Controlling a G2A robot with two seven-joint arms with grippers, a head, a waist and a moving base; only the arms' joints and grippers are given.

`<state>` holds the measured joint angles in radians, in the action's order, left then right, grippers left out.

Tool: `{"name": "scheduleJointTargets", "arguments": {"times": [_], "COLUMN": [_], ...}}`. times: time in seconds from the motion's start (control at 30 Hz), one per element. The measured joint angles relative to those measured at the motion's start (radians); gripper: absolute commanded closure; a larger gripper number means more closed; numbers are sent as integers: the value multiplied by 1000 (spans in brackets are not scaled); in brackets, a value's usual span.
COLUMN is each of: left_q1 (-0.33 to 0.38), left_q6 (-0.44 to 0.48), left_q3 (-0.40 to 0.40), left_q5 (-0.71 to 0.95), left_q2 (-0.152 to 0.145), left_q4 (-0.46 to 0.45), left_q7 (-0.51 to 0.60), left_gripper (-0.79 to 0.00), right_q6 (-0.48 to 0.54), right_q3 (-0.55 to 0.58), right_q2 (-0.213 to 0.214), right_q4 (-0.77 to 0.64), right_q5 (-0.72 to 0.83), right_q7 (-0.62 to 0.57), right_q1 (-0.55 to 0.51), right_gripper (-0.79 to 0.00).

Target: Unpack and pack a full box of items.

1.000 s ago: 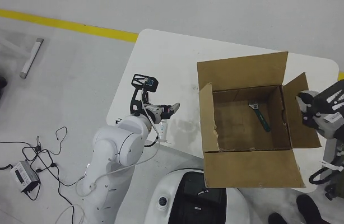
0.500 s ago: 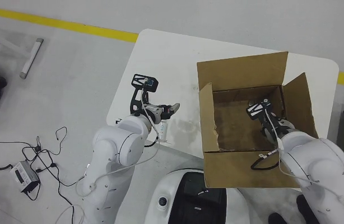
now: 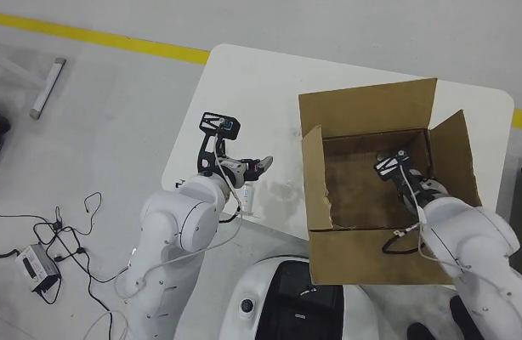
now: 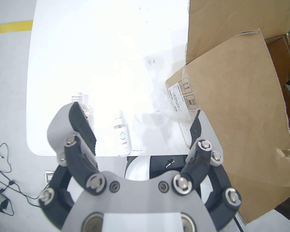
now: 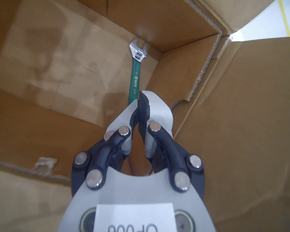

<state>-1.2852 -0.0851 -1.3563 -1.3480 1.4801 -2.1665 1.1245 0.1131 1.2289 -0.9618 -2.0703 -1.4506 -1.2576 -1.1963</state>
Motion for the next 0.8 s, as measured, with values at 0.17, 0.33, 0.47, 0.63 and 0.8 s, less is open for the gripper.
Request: {"name": "scheduleJointTargets", "arguments": {"times": [0.17, 0.33, 0.47, 0.63, 0.8], "left_q1": [0, 0, 0, 0, 0], "left_q6": [0, 0, 0, 0, 0], "left_q3": [0, 0, 0, 0, 0], "left_q5": [0, 0, 0, 0, 0], "left_q2": [0, 0, 0, 0, 0], "left_q4": [0, 0, 0, 0, 0], "left_q7": [0, 0, 0, 0, 0], "left_gripper": [-785, -785, -785, -785, -785], "right_q6": [-5, -26, -31, -40, -48], "right_q3": [-97, -184, -229, -259, -271], "right_q2": [-26, -55, -73, -94, -109], "right_q4": [152, 297, 373, 446, 491], "right_q5": [-27, -56, -67, -61, -57], "right_q7": [8, 19, 24, 35, 38], "right_q1": [111, 203, 249, 287, 308], "right_gripper": [0, -65, -314, -379, -385]}}
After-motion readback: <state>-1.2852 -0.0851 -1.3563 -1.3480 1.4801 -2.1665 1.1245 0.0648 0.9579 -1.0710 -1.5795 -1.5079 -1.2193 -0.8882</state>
